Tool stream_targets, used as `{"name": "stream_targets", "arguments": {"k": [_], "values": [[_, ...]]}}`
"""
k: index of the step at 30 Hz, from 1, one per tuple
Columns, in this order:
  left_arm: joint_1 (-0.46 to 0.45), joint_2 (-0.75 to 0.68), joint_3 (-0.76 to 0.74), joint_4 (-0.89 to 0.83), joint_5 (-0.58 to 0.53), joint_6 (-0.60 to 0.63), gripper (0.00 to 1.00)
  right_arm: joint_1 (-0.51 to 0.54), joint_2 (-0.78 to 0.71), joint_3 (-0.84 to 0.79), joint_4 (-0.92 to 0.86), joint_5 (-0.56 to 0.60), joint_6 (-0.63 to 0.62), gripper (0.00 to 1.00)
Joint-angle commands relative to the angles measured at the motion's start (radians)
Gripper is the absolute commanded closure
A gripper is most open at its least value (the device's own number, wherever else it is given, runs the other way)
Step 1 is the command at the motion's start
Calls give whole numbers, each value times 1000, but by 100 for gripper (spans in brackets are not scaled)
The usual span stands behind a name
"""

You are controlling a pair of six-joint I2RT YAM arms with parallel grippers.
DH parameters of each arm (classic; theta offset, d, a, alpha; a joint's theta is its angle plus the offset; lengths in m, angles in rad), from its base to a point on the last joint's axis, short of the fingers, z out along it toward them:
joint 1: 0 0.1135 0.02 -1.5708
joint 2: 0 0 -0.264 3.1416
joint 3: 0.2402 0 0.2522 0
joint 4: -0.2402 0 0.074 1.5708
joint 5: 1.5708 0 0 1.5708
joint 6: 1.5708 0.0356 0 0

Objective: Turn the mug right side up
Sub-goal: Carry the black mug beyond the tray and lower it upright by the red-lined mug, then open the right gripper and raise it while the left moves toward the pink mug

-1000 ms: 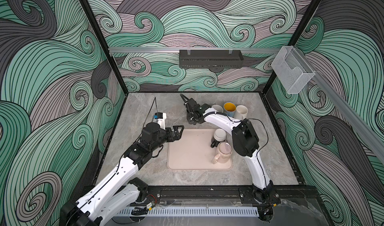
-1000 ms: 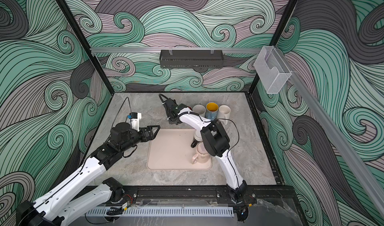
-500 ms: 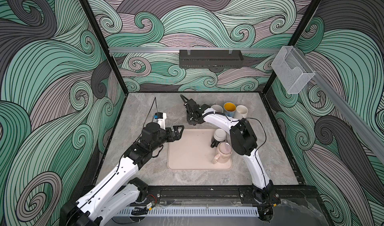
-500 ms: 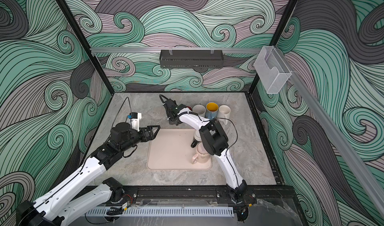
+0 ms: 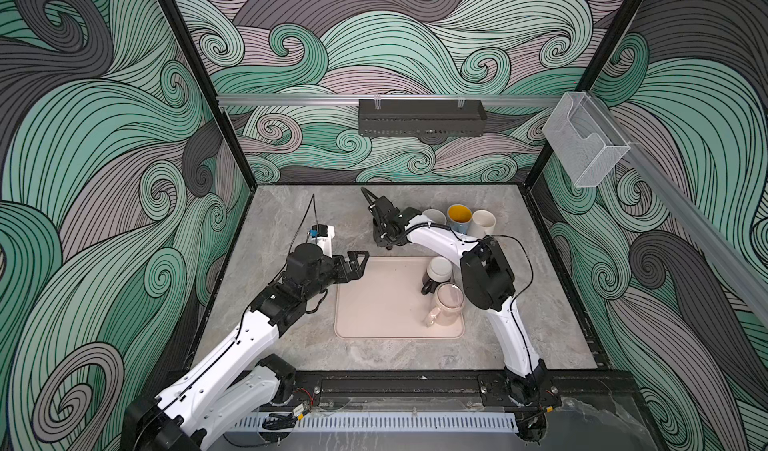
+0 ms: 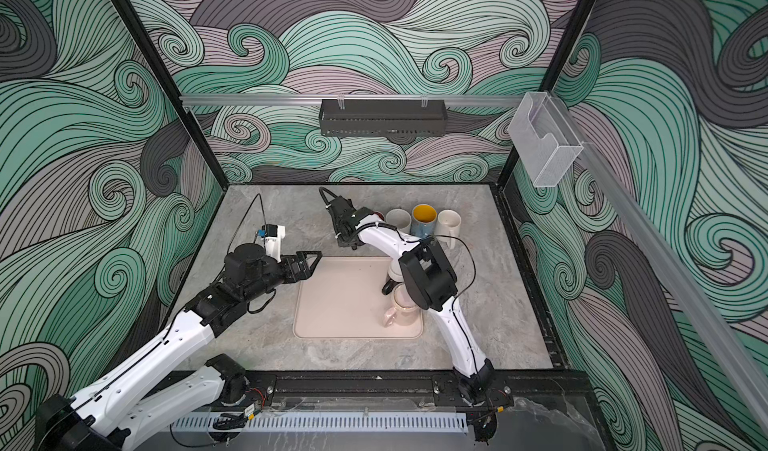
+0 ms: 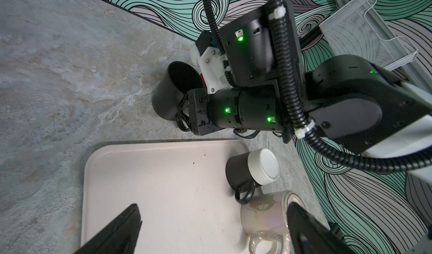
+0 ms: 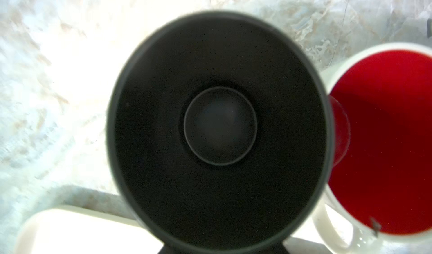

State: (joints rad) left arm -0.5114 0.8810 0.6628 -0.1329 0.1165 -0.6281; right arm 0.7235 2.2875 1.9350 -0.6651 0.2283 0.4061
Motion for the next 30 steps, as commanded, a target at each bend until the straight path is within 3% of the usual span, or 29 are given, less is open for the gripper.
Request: {"name": "stream_targets", "arguments": {"k": [1, 5, 13, 21, 26, 30], "values": [[2, -9, -7, 19, 11, 24, 2, -7, -40, 7, 13, 1, 15, 51], [2, -21, -14, 16, 8, 28, 1, -5, -81, -19, 14, -11, 23, 43], [2, -20, -22, -13, 1, 64, 2, -4, -287, -134, 58, -19, 5, 45], [-5, 30, 4, -87, 27, 76, 5, -4, -610, -503, 358, -148, -7, 47], [-52, 38, 16, -107, 20, 83, 7, -6, -711, -565, 236, -282, -42, 47], [-160, 59, 76, -201, -81, 130, 9, -6, -837, -674, 204, -273, -52, 47]]}}
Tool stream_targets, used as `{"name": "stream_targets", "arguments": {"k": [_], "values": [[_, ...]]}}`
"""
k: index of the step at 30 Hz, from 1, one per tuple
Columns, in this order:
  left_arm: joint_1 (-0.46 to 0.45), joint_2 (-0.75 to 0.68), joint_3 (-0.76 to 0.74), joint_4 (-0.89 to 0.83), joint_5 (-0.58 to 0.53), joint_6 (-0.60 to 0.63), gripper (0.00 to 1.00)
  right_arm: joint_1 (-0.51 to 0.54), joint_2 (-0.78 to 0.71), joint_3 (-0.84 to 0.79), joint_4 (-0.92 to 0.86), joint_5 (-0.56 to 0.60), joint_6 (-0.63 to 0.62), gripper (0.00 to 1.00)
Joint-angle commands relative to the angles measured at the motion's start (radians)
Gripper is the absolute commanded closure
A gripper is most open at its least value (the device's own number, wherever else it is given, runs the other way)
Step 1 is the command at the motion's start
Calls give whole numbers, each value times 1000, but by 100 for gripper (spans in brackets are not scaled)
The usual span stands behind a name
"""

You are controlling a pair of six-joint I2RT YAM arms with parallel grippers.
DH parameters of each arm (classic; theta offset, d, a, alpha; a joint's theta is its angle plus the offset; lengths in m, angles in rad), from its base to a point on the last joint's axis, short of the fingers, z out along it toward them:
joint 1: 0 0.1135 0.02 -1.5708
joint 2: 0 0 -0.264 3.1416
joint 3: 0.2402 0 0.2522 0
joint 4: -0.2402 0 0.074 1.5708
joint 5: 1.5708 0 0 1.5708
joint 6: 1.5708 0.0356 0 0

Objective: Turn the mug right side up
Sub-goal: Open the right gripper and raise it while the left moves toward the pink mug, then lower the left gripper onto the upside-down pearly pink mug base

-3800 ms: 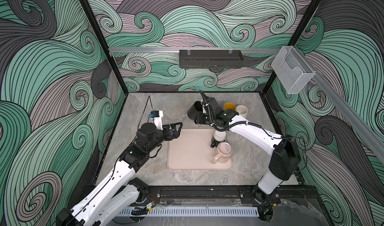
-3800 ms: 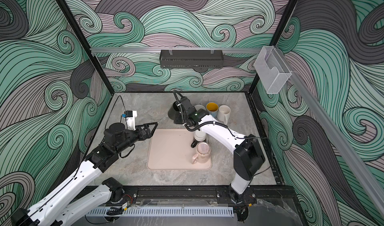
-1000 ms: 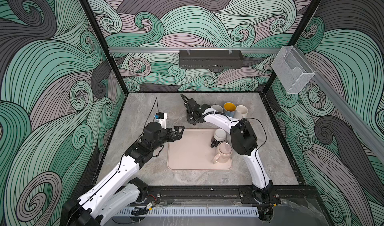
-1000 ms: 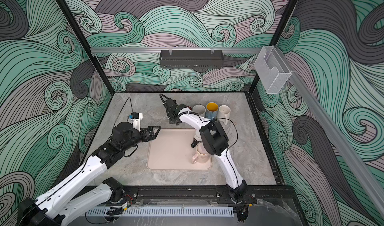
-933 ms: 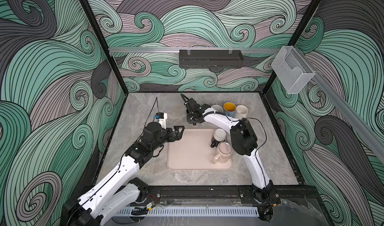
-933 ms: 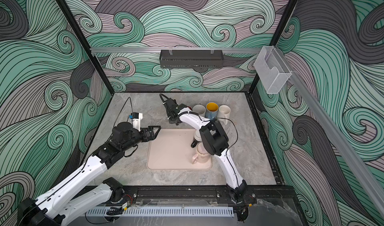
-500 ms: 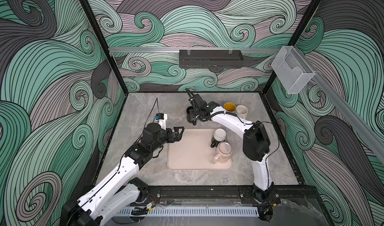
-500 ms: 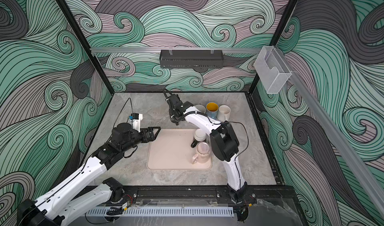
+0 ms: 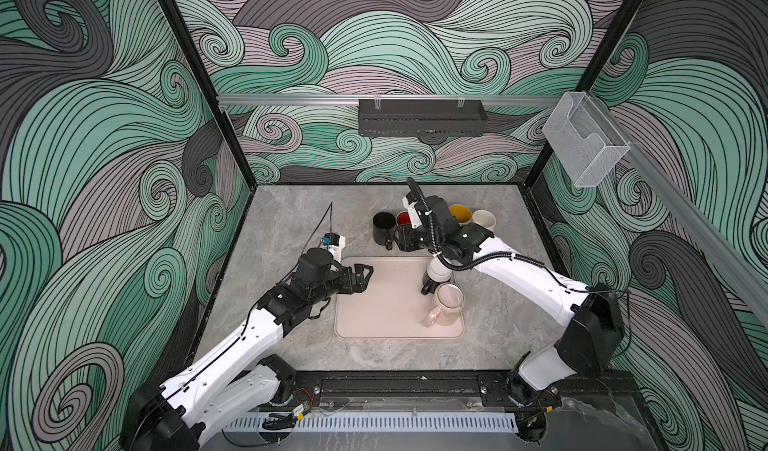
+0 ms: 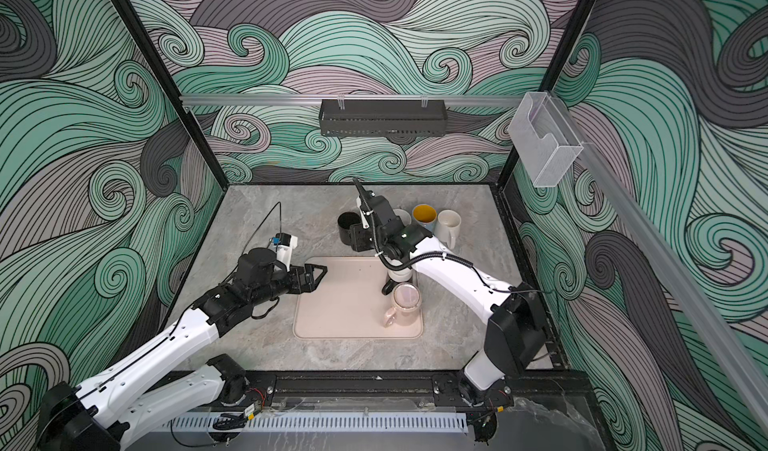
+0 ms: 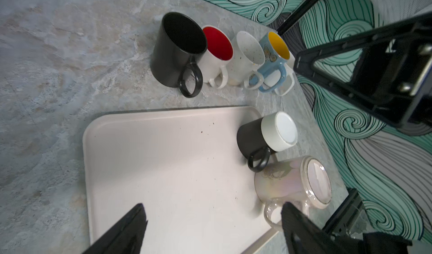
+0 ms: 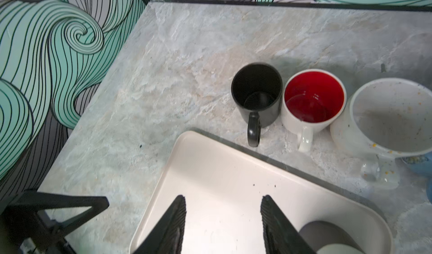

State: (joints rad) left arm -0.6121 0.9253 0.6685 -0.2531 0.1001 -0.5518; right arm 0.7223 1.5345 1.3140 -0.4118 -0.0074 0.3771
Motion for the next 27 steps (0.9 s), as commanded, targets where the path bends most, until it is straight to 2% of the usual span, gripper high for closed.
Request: {"name": "stream_targets", "arguments": {"k": [1, 8, 14, 21, 24, 27], "values": [[-89, 22, 86, -104, -98, 64, 10, -6, -112, -74, -56, -25, -24, 47], [-280, 94, 145, -159, -214, 103, 15, -35, -264, -189, -166, 120, 1, 47], [-421, 201, 186, -123, -242, 157, 20, -145, -345, -261, -193, 109, 58, 47], [-524, 324, 226, -48, -201, 235, 24, -197, -383, -290, -193, 122, 54, 47], [-547, 380, 251, -22, -162, 282, 24, -217, -378, -295, -194, 116, 55, 47], [-557, 441, 287, -15, -117, 321, 30, -223, -370, -301, -193, 110, 54, 47]]}}
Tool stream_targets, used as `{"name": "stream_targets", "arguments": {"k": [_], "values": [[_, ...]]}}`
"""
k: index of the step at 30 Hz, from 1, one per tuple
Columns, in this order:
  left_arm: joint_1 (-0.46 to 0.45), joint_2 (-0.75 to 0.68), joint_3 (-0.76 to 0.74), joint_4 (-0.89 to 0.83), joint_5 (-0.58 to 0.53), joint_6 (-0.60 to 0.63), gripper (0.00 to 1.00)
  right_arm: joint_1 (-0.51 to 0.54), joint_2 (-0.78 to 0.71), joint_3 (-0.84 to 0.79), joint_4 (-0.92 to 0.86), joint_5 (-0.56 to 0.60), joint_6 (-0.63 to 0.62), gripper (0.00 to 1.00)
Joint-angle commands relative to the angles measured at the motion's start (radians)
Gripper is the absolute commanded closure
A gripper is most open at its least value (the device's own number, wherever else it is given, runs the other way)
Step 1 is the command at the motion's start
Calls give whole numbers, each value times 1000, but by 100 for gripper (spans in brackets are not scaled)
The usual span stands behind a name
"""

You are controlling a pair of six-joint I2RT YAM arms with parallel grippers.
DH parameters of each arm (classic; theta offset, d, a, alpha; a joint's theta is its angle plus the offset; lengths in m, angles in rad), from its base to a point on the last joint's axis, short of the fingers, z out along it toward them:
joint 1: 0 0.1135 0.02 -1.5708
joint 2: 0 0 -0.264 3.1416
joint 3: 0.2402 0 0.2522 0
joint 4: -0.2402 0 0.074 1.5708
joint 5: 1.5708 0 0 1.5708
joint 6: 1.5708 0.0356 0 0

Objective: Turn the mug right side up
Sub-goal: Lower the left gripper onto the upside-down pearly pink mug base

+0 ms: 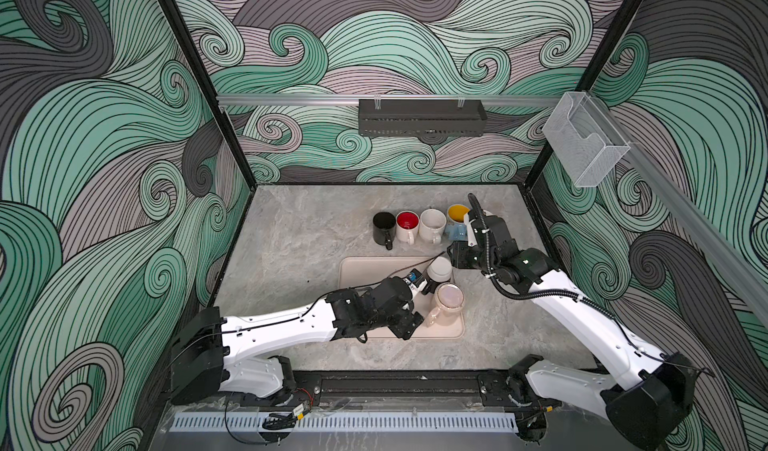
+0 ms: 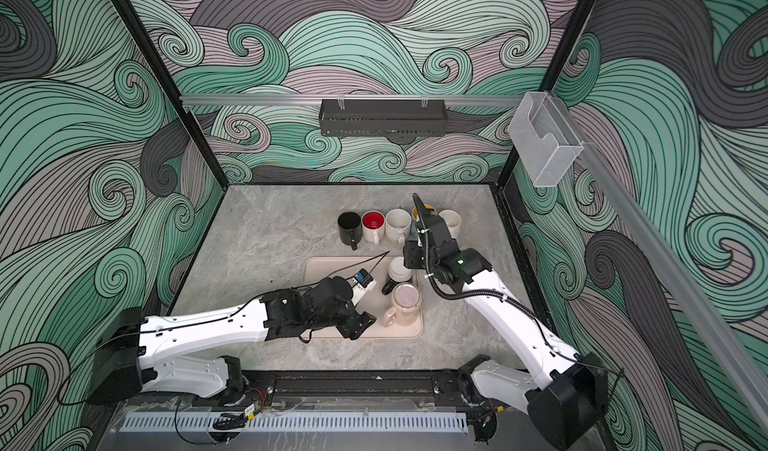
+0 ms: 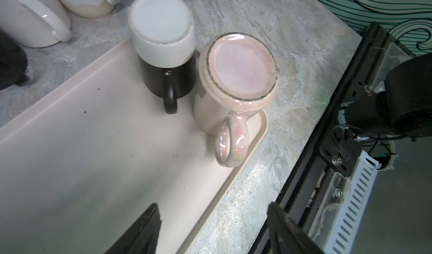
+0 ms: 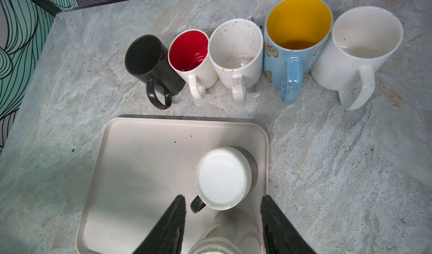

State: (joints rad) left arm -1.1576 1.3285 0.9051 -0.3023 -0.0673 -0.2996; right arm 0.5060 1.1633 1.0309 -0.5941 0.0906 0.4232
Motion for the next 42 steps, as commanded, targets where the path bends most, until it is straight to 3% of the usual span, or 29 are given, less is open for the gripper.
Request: {"name": "stream_targets", "arguments": {"k": [1, 15, 26, 42], "values": [[-13, 58, 59, 38, 65, 75, 31, -7, 4, -21, -11, 9, 10, 47], [-19, 296, 131, 139, 120, 75, 31, -24, -20, -88, 9, 34, 16, 47], [-19, 384, 225, 46, -28, 99, 40, -26, -65, -163, 25, 50, 51, 48], [-24, 438, 271, 22, -106, 99, 54, -26, -105, -185, 36, 54, 56, 48]]}}
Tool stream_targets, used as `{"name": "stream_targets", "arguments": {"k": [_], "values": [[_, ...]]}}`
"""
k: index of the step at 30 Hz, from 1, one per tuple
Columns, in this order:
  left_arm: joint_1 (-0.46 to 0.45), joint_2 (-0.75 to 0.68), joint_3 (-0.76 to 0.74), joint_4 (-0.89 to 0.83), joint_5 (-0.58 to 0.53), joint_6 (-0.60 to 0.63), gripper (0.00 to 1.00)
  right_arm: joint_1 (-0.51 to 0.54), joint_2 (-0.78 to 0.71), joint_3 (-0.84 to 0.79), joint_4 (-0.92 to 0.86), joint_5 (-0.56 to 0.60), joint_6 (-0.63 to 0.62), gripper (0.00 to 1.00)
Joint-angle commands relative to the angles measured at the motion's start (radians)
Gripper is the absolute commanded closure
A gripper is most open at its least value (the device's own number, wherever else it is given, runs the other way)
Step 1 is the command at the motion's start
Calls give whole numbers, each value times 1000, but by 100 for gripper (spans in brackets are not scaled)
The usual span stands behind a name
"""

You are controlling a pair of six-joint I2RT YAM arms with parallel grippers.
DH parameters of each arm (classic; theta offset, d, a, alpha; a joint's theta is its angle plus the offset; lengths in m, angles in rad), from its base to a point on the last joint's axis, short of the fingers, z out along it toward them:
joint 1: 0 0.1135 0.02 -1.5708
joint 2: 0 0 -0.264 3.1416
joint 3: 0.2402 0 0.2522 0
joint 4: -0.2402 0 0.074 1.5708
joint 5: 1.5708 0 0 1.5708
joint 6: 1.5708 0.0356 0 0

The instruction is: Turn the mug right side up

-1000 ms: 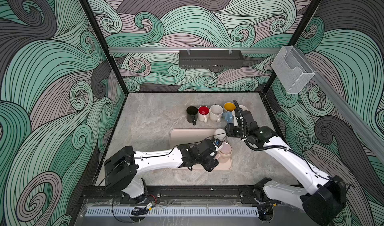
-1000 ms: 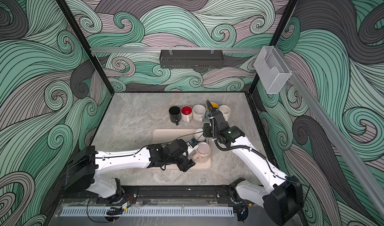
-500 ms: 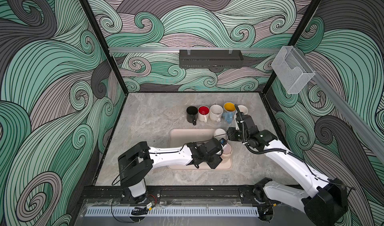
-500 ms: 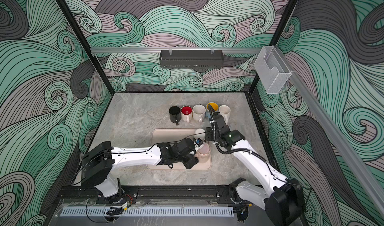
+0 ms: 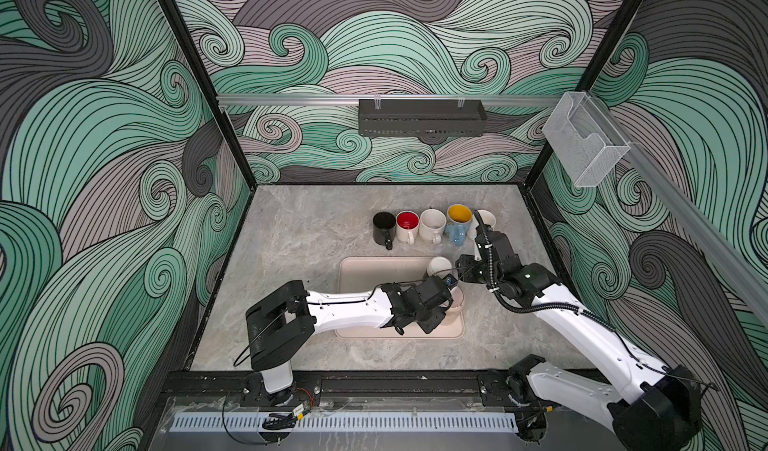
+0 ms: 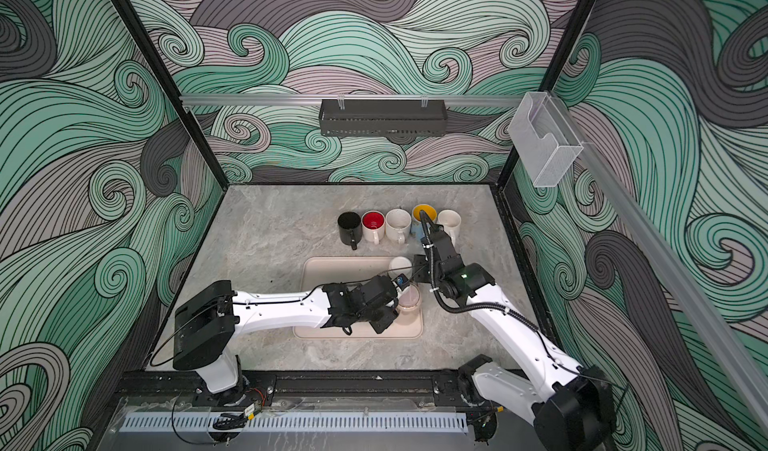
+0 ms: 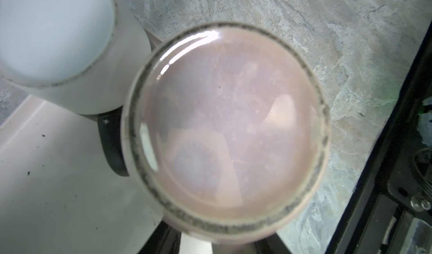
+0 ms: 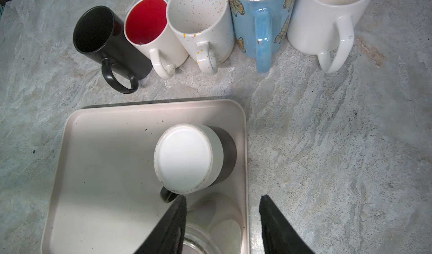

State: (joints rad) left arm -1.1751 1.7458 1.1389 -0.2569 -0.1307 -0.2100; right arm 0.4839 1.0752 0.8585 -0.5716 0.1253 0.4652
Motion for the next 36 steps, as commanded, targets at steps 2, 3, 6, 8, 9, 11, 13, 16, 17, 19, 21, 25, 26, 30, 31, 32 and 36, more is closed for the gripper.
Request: {"name": "stream_targets", "arguments": {"k": [2, 3, 6, 8, 9, 11, 13, 16, 17, 19, 21, 25, 26, 30, 31, 32, 36], "values": [[-11, 28, 45, -32, -56, 12, 54, -4, -26, -20, 18, 17, 16, 49], [-12, 33, 52, -38, -60, 12, 54, -3, -29, -22, 17, 18, 17, 49], [-17, 40, 68, -56, -73, 17, 56, -4, -37, -29, 21, 15, 19, 49], [-20, 40, 75, -64, -77, 17, 57, -4, -42, -33, 21, 16, 19, 49], [-20, 39, 78, -70, -81, 18, 58, -4, -46, -35, 21, 17, 18, 49], [-21, 41, 82, -74, -86, 20, 60, -4, -50, -38, 21, 19, 16, 49], [-22, 42, 81, -72, -89, 20, 62, -4, -56, -41, 20, 16, 16, 49], [-25, 44, 82, -68, -90, 20, 64, -4, -63, -44, 21, 9, 15, 49], [-26, 46, 81, -65, -93, 20, 65, -4, -64, -45, 21, 7, 14, 49], [-27, 50, 85, -65, -95, 20, 66, -4, -69, -47, 21, 1, 14, 49], [-28, 54, 89, -66, -99, 20, 68, -4, -71, -49, 22, -6, 16, 50], [-32, 53, 91, -65, -105, 20, 70, -4, -79, -52, 18, -11, 16, 50], [-33, 54, 91, -65, -110, 19, 71, -4, -82, -52, 17, -9, 16, 50], [-37, 52, 96, -68, -115, 18, 72, -4, -90, -55, 17, -12, 18, 50], [-38, 54, 99, -72, -123, 18, 73, -4, -91, -55, 17, -14, 19, 50], [-41, 53, 102, -75, -127, 21, 74, -4, -92, -55, 16, -14, 18, 50], [-44, 51, 108, -83, -144, 25, 79, -4, -95, -56, 16, -16, 21, 51]]}}
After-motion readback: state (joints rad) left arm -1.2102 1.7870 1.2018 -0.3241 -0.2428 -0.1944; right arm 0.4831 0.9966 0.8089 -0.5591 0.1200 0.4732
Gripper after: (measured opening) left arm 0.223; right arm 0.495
